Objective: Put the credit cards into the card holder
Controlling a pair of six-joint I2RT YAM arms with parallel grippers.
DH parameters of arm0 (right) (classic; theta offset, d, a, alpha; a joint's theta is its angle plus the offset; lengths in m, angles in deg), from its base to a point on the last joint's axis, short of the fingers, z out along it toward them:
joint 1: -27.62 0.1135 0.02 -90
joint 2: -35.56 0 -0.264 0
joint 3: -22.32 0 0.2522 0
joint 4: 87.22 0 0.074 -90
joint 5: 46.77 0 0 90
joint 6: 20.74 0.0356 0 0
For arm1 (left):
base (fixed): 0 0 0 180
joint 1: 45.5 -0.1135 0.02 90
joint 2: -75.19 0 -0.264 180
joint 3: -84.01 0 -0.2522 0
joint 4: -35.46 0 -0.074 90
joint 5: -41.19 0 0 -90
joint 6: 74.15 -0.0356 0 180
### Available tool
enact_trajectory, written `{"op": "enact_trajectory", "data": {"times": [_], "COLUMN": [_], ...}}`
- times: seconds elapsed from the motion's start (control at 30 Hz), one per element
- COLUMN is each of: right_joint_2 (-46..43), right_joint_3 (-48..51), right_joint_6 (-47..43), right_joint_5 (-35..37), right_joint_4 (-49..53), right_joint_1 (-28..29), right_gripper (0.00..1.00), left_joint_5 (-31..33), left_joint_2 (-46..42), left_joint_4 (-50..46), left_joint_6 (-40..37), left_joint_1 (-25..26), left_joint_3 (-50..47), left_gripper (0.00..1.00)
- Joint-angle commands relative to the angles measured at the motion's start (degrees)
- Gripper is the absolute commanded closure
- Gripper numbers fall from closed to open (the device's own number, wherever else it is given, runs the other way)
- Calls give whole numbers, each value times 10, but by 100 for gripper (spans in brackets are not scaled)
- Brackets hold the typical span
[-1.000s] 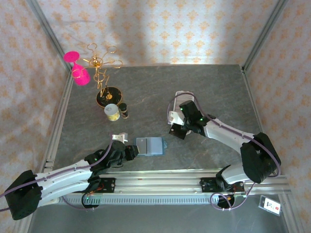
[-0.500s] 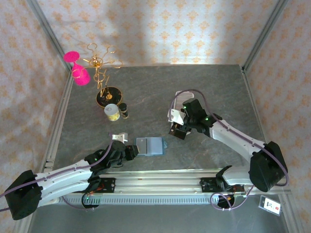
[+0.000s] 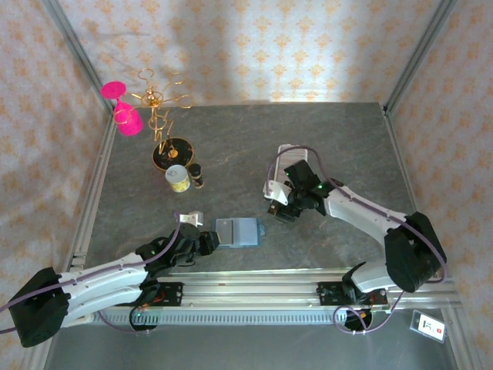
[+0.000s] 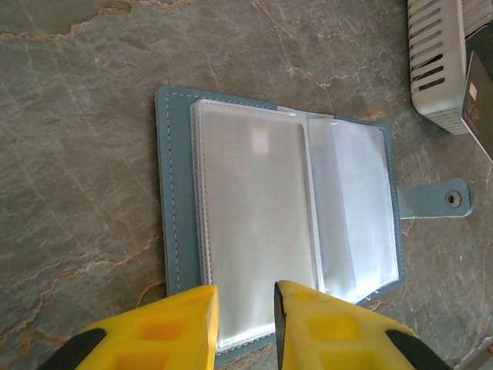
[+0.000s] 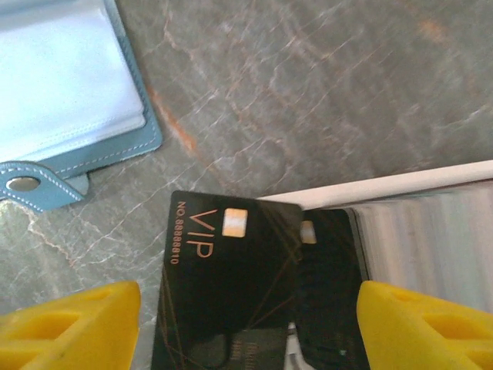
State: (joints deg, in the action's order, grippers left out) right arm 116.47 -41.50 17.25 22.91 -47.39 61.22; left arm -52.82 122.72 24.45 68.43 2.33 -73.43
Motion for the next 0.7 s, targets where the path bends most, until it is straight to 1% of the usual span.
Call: {"op": "enact_trajectory", "data": {"times": [0.0,0.13,0.27,0.37,0.53,0.67], "right_joint_2": [17,29,39,48,62,73], "right_joint_3": [-19,-23,-26,-27,-34,-36], "right_joint_6": [13,16,18,20,21,20], "right_joint_5": [-4,4,15,34,36,51], "right_joint_4": [23,20,16,13,13,12], "right_joint_1": [5,7,8,8,8,8], "right_gripper": [24,15,9,7,4,3], "left_joint_5": [6,7,8,8,10,7], "left_joint_2": [-10,-16,-18,-19,-20,-23], "left_joint_4": [-15,-16,-17,-16,-20,-20], "left_joint_6": [1,1,1,1,0,2], "left_joint_1": [-5,-5,-5,-5,-5,-5], "left_joint_3": [4,2,1,2,6,9], "left_gripper": [73,73,73,73,73,74]}}
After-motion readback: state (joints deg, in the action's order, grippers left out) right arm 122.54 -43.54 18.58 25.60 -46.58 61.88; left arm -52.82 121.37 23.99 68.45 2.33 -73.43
